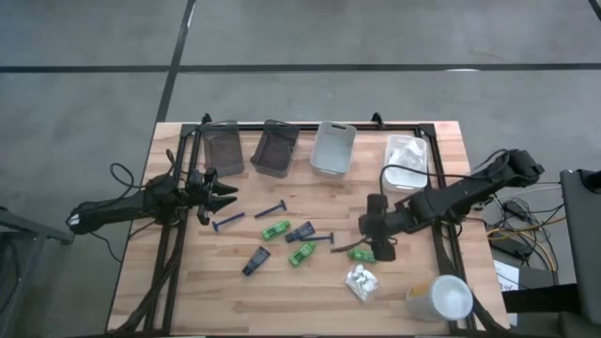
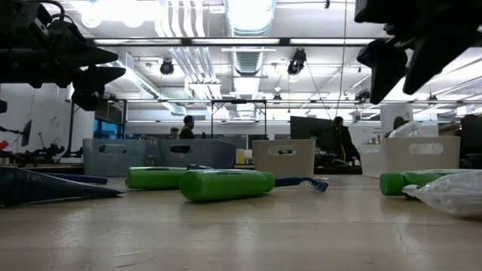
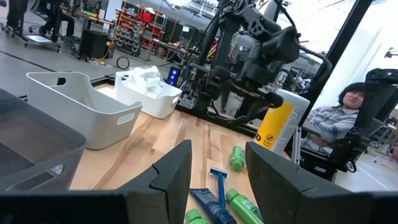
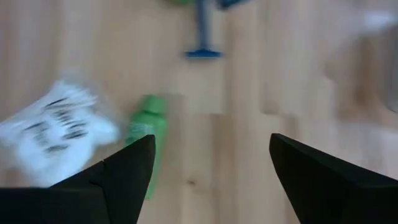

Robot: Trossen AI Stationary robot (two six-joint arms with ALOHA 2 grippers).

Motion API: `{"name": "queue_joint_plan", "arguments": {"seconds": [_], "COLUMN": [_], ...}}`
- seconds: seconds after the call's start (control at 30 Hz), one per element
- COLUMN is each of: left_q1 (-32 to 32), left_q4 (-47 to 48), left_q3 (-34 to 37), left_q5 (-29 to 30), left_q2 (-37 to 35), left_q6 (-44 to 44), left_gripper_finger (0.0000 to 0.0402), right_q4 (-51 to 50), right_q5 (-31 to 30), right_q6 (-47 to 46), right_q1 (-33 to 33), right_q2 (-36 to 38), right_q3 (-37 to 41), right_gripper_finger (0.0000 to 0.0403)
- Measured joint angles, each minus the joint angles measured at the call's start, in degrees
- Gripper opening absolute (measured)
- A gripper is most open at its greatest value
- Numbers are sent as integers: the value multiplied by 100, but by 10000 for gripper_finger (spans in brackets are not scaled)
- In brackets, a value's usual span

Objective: Pick & Place Travel size toiletries
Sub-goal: Put the white cotton pack into the white bin

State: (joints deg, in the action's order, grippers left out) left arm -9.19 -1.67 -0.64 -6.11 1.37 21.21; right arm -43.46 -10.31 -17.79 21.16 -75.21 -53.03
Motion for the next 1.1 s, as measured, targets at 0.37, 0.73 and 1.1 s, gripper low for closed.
{"name": "queue_joint_plan", "arguments": {"seconds": [0.37, 0.73, 1.1], "left_q1": [-2, -7, -4], "left_q4": [0, 0, 0], "left_q3": [0, 0, 0], "left_q5": [0, 0, 0], "left_q2": [0, 2, 2], "left_q6": [0, 0, 0], "left_gripper_finger": [156, 156, 156], "right_q4": [917, 1636, 1883], "right_q5": [523, 1309, 2151], "right_q6": [598, 1180, 1357], "right_q1": [271, 375, 590], "right_q2": [-546, -1445, -1773], "right_q3": [8, 12, 65], "right_gripper_finger": [301, 367, 346]}}
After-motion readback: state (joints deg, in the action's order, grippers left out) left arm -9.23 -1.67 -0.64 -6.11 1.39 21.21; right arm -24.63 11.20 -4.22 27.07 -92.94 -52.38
